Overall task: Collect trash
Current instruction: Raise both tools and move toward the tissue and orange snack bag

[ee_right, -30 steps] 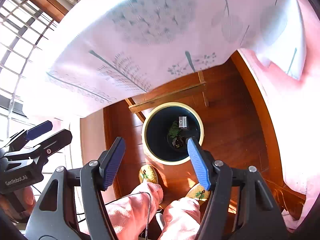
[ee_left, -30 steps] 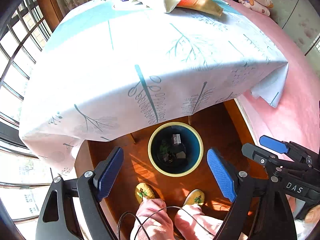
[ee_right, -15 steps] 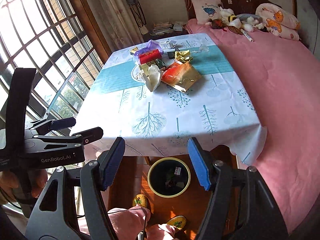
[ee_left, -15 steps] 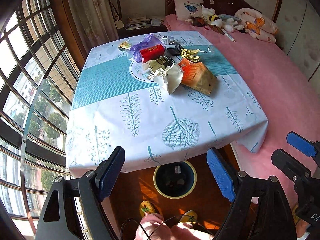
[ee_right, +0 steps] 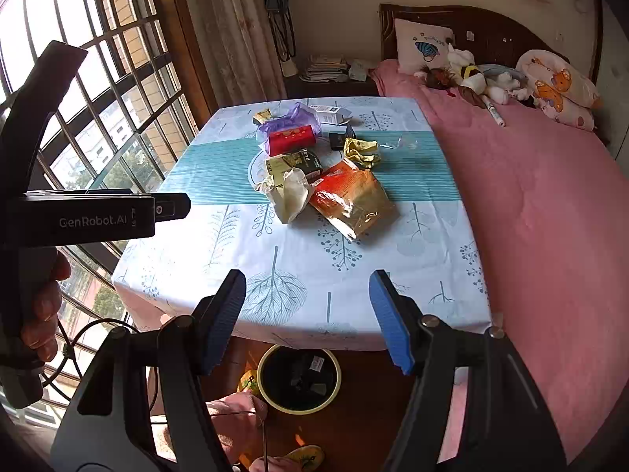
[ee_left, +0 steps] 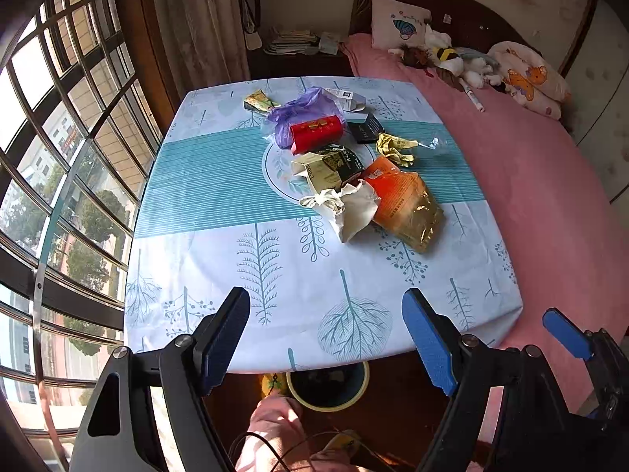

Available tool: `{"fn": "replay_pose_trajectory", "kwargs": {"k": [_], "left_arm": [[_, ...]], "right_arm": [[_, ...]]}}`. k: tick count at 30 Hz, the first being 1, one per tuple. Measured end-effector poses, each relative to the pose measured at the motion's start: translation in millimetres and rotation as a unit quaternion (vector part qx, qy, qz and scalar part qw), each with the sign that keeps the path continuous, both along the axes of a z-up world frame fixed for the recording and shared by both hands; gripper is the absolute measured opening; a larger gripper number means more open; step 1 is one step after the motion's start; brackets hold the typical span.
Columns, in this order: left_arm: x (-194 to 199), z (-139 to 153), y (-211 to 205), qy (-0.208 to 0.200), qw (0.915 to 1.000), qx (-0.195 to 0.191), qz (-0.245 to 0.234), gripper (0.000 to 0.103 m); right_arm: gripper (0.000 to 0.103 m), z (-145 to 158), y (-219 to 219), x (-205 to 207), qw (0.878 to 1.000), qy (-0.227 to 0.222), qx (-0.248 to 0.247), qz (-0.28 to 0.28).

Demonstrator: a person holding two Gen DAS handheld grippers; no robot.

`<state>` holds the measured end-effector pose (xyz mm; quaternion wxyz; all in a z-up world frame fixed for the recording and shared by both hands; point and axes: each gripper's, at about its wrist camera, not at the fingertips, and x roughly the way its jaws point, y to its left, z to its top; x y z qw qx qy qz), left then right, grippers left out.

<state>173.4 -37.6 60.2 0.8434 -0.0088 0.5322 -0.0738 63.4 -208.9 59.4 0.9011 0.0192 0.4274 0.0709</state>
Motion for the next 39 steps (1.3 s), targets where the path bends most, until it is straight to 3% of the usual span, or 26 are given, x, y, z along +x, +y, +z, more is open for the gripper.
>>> {"fn": "replay_pose_trajectory", "kwargs": {"k": [10, 17, 29, 34, 36, 39], "left_arm": [[93.3, -58.9, -16.2, 0.055, 0.996, -0.008, -0.069, 0.082], [146.7, -94.8, -41.6, 0.09, 0.9907, -0.018, -0.101, 0.082], [197.4, -141.9, -54.2, 0.167, 0.9822, -0.071, -0.047, 0.082], [214.4, -143.6, -62.7, 0.163, 0.9833, -0.078, -0.016, 0.082], [216.7, -142.7, -70.2, 0.155, 0.9858, -0.062, -0.02, 0.082], [214.1, -148.9, -83.1, 0.151, 0.9878, -0.004, -0.037, 0.082]], "right_arm": [[0.062, -45.9, -15.3, 91.6, 0.997, 0.034, 0.017, -0.07], [0.061, -94.2, -30.7, 139.2, 0.99, 0.067, 0.04, -0.116], [0.061, -151.3, -70.3, 183.5, 0.979, 0.09, 0.076, -0.165], [0.061, -160.4, -80.8, 188.4, 0.976, 0.09, 0.093, -0.177], [0.061, -163.4, -81.7, 188.9, 0.975, 0.092, 0.099, -0.178], [0.061, -165.8, -80.3, 189.7, 0.975, 0.093, 0.102, -0.175]]}}
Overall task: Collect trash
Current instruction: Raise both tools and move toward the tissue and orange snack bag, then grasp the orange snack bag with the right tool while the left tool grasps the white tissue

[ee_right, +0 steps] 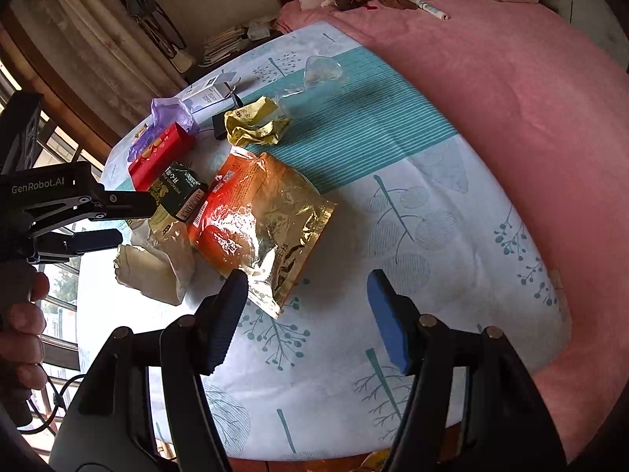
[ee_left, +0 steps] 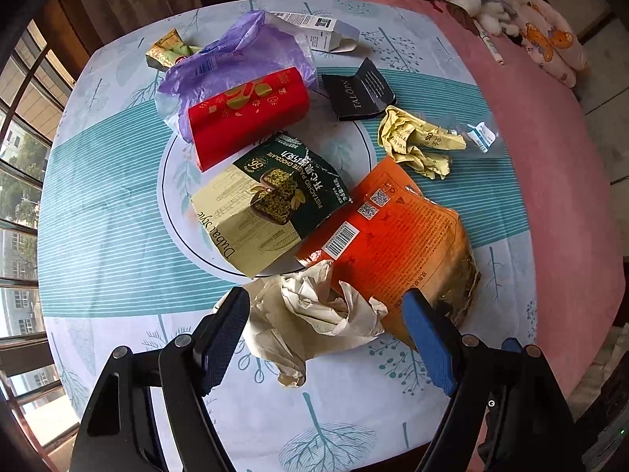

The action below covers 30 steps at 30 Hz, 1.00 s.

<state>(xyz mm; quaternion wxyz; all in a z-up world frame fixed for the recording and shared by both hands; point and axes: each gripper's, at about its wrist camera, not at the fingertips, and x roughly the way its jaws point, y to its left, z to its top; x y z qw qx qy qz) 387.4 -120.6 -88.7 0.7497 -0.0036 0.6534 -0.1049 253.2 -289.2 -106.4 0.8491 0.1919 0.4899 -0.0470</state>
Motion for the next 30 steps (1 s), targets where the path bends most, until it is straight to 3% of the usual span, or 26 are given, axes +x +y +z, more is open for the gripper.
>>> {"fn": "replay_pose_trajectory", "kwargs": {"k": [6, 9, 15, 17, 19, 20, 21, 23, 30], "left_arm": [[-9.1, -18.8, -0.9, 0.014, 0.9992, 0.039, -0.001, 0.082], [-13.7, -30.3, 3.6, 0.034, 0.9988, 0.033, -0.007, 0.072], [-27.0, -27.8, 12.9, 0.016, 0.9993, 0.011, -0.031, 0.059], [-31.9, -26.3, 14.4, 0.014, 0.9989, -0.002, -0.044, 0.037], [-37.1, -24.4, 19.9, 0.013, 0.9985, -0.011, -0.052, 0.03], [-39.3, -22.8, 22.2, 0.008, 0.9982, -0.016, -0.056, 0.022], [-41.0, -22.3, 24.8, 0.009, 0.9979, -0.022, -0.06, 0.001], [-43.4, -25.6, 32.4, 0.021, 0.9977, -0.026, -0.06, 0.001], [-46.1, -31.4, 63.7, 0.033, 0.9969, -0.048, -0.053, 0.001]], "right_arm": [[0.061, 0.7, 1.8, 4.7, 1.0, -0.004, 0.002, 0.008], [0.061, 1.7, 0.8, 7.8, 1.0, -0.005, 0.0, 0.008], [0.061, -3.5, -7.2, 19.8, 1.0, -0.003, 0.014, 0.008], [0.063, -6.7, -8.3, 27.4, 1.0, -0.001, 0.011, 0.009], [0.068, -9.0, -7.8, 36.7, 1.0, -0.005, 0.008, 0.013], [0.071, -10.2, -7.0, 42.3, 1.0, -0.006, 0.007, 0.017], [0.072, -11.1, -5.8, 48.2, 1.0, -0.008, 0.007, 0.022], [0.078, -12.9, -1.0, 61.1, 0.999, -0.012, 0.002, 0.037], [0.079, -30.7, 19.1, 106.2, 0.994, 0.007, -0.044, 0.102]]}}
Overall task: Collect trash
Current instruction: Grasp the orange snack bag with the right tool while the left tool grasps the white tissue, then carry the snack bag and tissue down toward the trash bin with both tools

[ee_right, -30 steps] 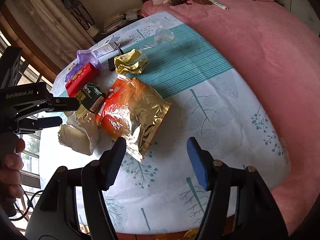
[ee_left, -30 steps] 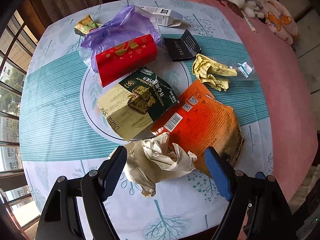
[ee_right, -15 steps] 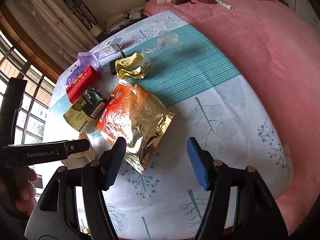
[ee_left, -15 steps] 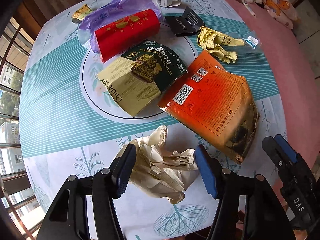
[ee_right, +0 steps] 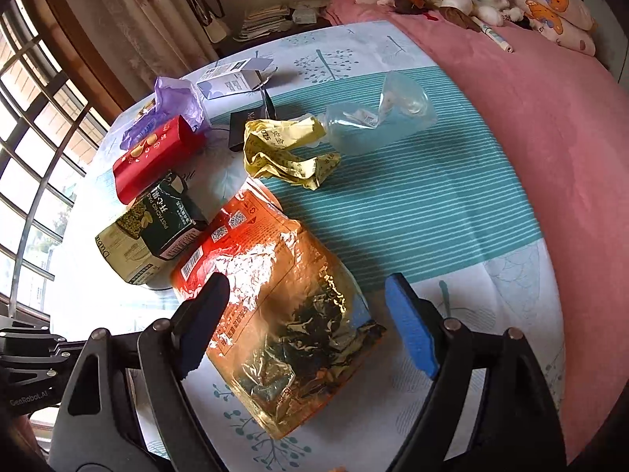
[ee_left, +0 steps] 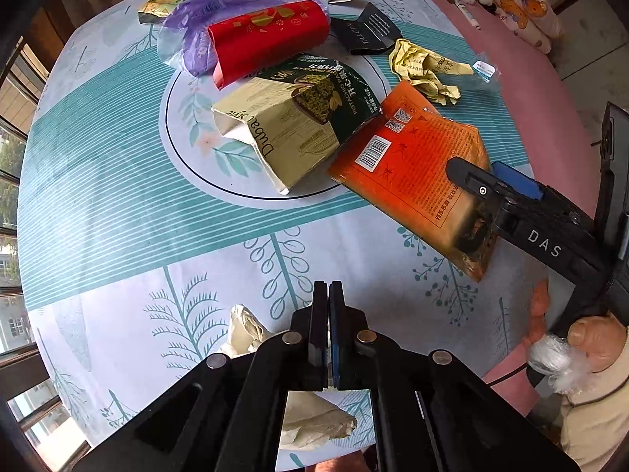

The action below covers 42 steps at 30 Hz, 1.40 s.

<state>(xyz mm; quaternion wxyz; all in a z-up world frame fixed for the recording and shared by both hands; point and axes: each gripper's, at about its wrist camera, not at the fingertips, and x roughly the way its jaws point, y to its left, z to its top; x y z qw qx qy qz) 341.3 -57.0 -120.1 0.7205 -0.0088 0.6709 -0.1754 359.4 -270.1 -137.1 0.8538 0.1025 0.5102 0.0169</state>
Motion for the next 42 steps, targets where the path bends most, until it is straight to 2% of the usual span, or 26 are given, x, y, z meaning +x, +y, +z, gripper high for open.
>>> {"fn": "replay_pose_trajectory", "kwargs": {"k": [2, 4, 5, 6, 8, 9, 10, 11, 12, 13, 17, 22, 25, 32, 33, 34, 35, 36, 37, 39, 42], "left_arm": [[0.2, 2.4, 10.2, 0.002, 0.9999, -0.011, 0.0, 0.001], [1.5, 6.0, 18.3, 0.004, 0.9998, -0.021, 0.0, 0.001], [1.2, 8.1, 22.0, 0.005, 0.9997, -0.026, -0.001, 0.001], [1.1, 9.6, 25.0, 0.008, 0.9995, -0.03, -0.003, 0.001], [0.1, 12.1, 31.4, 0.017, 0.9992, -0.037, -0.005, 0.002], [0.8, 12.3, 34.6, 0.022, 0.999, -0.038, -0.007, 0.008], [2.3, 12.5, 37.2, 0.027, 0.9989, -0.038, -0.008, 0.019], [1.5, 11.7, 40.0, 0.029, 0.9988, -0.038, -0.009, 0.025], [0.7, 13.8, 43.2, 0.028, 0.9988, -0.039, -0.011, 0.041], [1.1, 14.6, 45.8, 0.024, 0.9987, -0.043, -0.014, 0.051], [-2.1, 24.0, 51.7, 0.016, 0.9978, -0.051, -0.04, 0.056], [-8.9, 30.8, 55.1, 0.017, 0.9939, -0.046, -0.098, 0.065], [-11.2, 27.4, 57.8, 0.016, 0.9925, -0.033, -0.117, 0.065], [-16.4, 10.9, 64.1, 0.028, 0.9897, -0.031, -0.137, 0.065], [-15.2, 8.0, 66.6, 0.032, 0.9899, -0.032, -0.135, 0.059], [-13.5, 4.8, 70.4, 0.037, 0.99, -0.032, -0.133, 0.047], [-13.3, 2.7, 74.7, 0.042, 0.99, -0.03, -0.131, 0.04], [-12.4, 0.0, 79.3, 0.045, 0.9902, -0.027, -0.129, 0.026], [-12.4, -1.3, 83.5, 0.046, 0.9905, -0.025, -0.127, 0.019], [-12.0, -2.4, 93.1, 0.034, 0.992, -0.012, -0.121, 0.012], [-17.2, 8.6, 103.6, 0.011, 0.9937, -0.001, -0.111, 0.01]], "right_arm": [[0.079, -8.7, 9.4, 7.6, 0.999, 0.021, -0.017, 0.022], [0.069, -19.0, 20.6, 8.9, 0.998, 0.04, -0.042, 0.039], [0.055, -17.7, 25.7, 6.8, 0.997, 0.029, -0.055, 0.047], [0.048, -19.2, 30.3, 5.4, 0.997, 0.026, -0.055, 0.054], [0.019, -19.6, 36.3, 2.1, 0.997, 0.027, -0.047, 0.058], [0.015, -18.8, 38.4, 0.2, 0.997, 0.027, -0.037, 0.06], [0.011, -17.8, 41.1, -2.6, 0.997, 0.026, -0.031, 0.061], [0.008, -17.0, 43.3, -4.8, 0.997, 0.025, -0.029, 0.062], [0.007, -15.9, 46.8, -8.7, 0.997, 0.024, -0.025, 0.063], [0.005, -13.9, 49.4, -12.9, 0.998, 0.022, -0.019, 0.064], [0.003, -8.3, 54.7, -28.7, 0.998, 0.02, -0.002, 0.056], [0.002, -1.4, 55.2, -49.1, 0.999, 0.014, 0.019, 0.041], [0.002, 2.8, 56.7, -63.6, 0.999, 0.012, 0.031, 0.035], [0.002, 2.7, 58.6, -84.2, 0.998, 0.014, 0.05, 0.02], [0.002, 2.8, 59.1, -86.5, 0.998, 0.014, 0.051, 0.019], [0.002, 2.7, 59.6, -88.8, 0.998, 0.014, 0.051, 0.017], [0.002, 2.4, 60.0, -90.0, 0.998, 0.015, 0.052, 0.016], [0.002, 2.2, 60.2, -91.4, 0.998, 0.015, 0.052, 0.014], [0.002, 1.8, 60.0, -92.6, 0.998, 0.016, 0.054, 0.011], [0.002, 1.2, 60.1, -93.6, 0.998, 0.016, 0.058, 0.005], [0.002, 3.4, 60.6, -99.1, 0.998, 0.013, 0.063, -0.003]]}}
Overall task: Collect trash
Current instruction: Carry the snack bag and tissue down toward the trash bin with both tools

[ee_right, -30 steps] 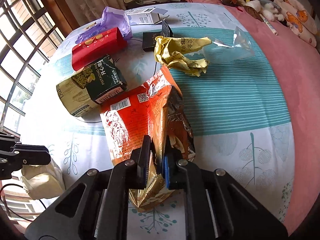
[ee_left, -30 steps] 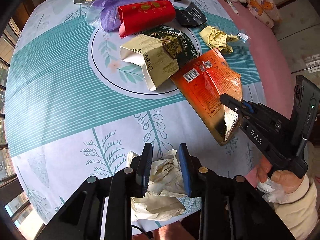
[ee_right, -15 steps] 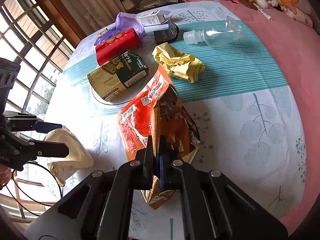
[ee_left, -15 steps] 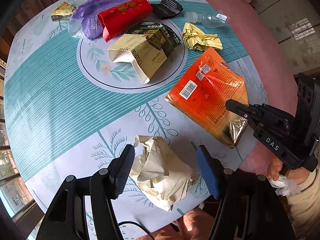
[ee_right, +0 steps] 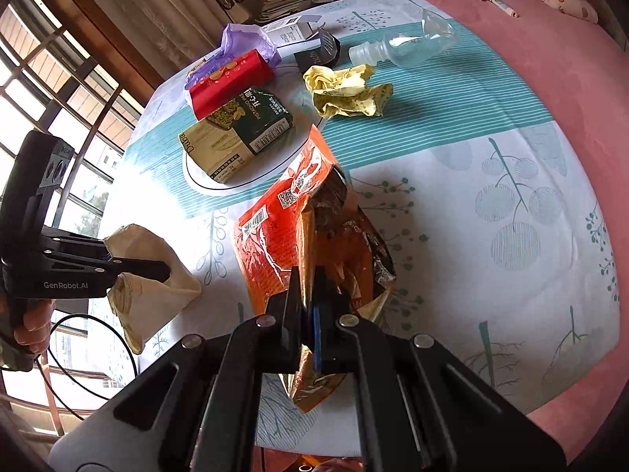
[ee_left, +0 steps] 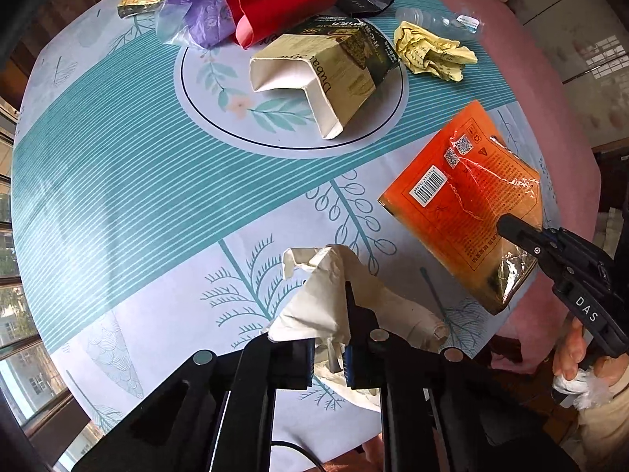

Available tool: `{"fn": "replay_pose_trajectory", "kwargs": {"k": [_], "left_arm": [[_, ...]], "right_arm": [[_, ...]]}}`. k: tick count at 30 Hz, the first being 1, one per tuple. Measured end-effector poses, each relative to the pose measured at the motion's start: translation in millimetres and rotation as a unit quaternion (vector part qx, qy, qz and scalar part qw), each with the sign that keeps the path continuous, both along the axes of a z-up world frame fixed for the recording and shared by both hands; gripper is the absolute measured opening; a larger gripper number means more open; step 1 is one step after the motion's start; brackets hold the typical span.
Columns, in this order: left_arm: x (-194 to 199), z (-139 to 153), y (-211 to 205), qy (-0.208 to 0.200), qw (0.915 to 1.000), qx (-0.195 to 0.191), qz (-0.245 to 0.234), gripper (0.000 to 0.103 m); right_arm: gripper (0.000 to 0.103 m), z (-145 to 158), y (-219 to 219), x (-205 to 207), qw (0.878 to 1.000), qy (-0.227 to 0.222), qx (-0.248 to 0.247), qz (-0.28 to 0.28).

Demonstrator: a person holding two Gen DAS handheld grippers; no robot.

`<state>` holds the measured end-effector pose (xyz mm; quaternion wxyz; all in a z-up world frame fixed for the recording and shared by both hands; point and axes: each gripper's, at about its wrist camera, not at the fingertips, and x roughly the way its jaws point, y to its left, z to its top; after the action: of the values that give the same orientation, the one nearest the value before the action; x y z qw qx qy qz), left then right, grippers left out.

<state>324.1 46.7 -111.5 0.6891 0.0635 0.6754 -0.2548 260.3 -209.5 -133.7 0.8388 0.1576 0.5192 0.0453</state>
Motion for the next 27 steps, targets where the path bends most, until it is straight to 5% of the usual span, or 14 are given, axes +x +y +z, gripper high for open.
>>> {"fn": "replay_pose_trajectory", "kwargs": {"k": [7, 14, 21, 27], "left_arm": [[-32.9, 43.6, -1.2, -0.05, 0.9985, 0.005, 0.02, 0.01], [-104.8, 73.9, -47.6, -0.1, 0.9944, 0.007, 0.035, 0.01], [-190.6, 70.8, -91.9, -0.117, 0.9896, -0.009, 0.083, 0.01], [-258.6, 32.5, -100.7, -0.099, 0.9867, -0.004, 0.129, 0.01]], "right_arm": [[0.001, 23.2, 0.5, -28.0, 1.0, -0.019, 0.005, -0.014], [0.001, 61.2, -8.3, -88.5, 0.999, -0.048, 0.002, -0.006], [0.001, 74.3, -25.1, -174.6, 0.998, -0.048, -0.008, 0.025], [0.001, 50.2, -36.7, -241.8, 0.998, -0.016, -0.016, 0.06]]}}
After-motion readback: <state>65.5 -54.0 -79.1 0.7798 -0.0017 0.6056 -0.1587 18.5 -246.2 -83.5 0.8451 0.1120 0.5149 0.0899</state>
